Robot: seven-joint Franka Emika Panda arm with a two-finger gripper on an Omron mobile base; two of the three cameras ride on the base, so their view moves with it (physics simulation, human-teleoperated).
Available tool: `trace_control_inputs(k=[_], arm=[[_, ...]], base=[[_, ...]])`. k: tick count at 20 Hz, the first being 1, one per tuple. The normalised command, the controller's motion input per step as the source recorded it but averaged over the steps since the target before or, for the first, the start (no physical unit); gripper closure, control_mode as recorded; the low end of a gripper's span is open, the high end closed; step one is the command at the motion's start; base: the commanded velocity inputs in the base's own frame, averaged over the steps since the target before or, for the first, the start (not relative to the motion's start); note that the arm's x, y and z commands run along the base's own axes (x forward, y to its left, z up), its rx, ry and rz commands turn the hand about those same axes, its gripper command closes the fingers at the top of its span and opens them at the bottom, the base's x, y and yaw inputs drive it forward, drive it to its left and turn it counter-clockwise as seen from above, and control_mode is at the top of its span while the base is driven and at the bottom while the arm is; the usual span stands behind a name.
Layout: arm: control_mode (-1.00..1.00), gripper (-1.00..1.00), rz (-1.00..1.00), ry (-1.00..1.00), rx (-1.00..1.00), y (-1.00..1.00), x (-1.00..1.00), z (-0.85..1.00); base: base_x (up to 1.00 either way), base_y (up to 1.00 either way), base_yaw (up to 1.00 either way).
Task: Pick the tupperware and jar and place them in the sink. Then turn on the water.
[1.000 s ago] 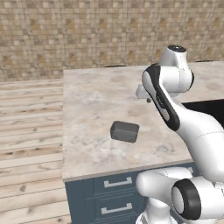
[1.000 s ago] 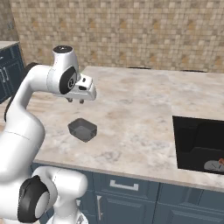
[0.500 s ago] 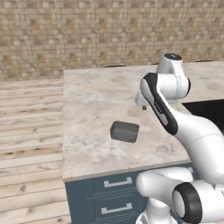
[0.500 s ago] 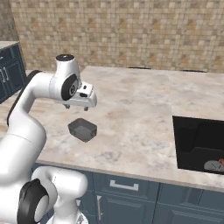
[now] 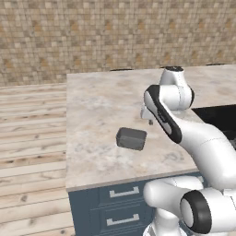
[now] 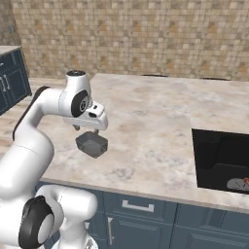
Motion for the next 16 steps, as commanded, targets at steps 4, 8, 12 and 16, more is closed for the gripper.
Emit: trace_control_inputs(k=[4,8,12,16], arm=[[-1.0,-1.0,-0.08,0.12,0.0,0.0,0.19,-0.34],[-1.0,-1.0,-0.01,0.06,0.0,0.0,0.2,-0.33],[-1.0,-1.0,-0.02,0.06,0.0,0.01,0.28,-0.33],[-1.0,-1.0,-0.01,0.0,0.0,0.09,0.32,-0.31]], base=[[0.0,0.0,0.0],[0.0,0.0,0.0],[0.0,0.0,0.0],[0.0,0.0,0.0]])
